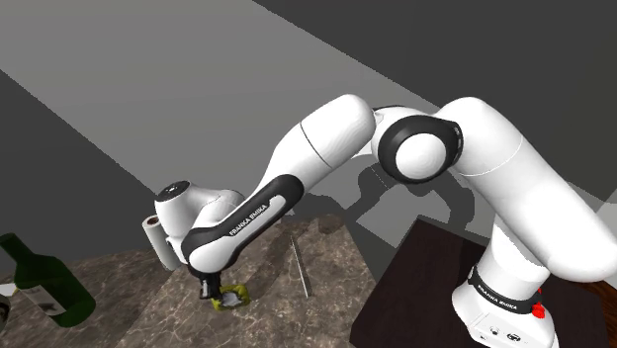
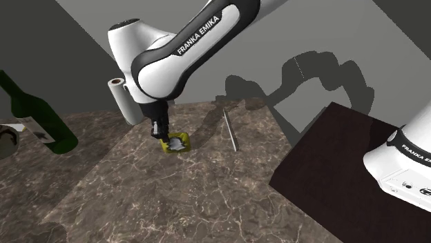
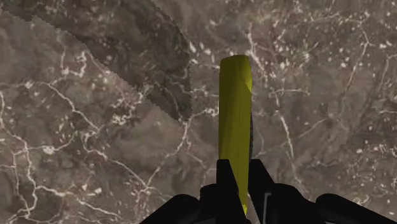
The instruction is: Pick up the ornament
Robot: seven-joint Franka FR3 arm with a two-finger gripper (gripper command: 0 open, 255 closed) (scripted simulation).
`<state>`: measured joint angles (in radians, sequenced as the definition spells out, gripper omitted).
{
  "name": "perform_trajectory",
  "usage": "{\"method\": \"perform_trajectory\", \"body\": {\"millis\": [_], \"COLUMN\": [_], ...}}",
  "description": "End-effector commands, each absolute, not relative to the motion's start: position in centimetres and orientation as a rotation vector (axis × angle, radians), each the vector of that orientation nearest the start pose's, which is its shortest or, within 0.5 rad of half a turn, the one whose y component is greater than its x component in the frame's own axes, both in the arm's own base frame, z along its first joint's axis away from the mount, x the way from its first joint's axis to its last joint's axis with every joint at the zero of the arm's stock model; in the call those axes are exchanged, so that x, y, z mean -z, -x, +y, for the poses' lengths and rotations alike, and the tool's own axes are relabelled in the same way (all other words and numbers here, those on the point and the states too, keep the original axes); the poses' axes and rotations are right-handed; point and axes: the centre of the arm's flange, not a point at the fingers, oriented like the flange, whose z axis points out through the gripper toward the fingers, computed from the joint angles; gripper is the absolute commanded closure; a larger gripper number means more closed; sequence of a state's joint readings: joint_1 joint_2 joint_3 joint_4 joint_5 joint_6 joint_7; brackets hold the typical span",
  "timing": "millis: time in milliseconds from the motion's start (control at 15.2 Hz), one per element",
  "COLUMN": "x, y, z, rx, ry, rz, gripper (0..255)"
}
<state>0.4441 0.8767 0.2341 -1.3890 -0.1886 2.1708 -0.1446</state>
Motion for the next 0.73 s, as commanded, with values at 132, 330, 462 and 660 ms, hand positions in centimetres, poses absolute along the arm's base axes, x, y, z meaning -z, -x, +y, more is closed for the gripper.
{"method": "perform_trajectory", "body": {"millis": [132,330,462,660], "x": [-20.8,-22.4,-23.4,-24.0], "y": [-58.9,-58.9,-58.9,-58.9], "z": [42.2,42.2,42.2,42.2], "rx": [-0.117,-0.117,-0.117,-0.117], "ry": [2.844,2.844,2.844,2.844], "rz": [-1.304,-1.304,-1.304,-1.304], "gripper": [255,255,255,255]}}
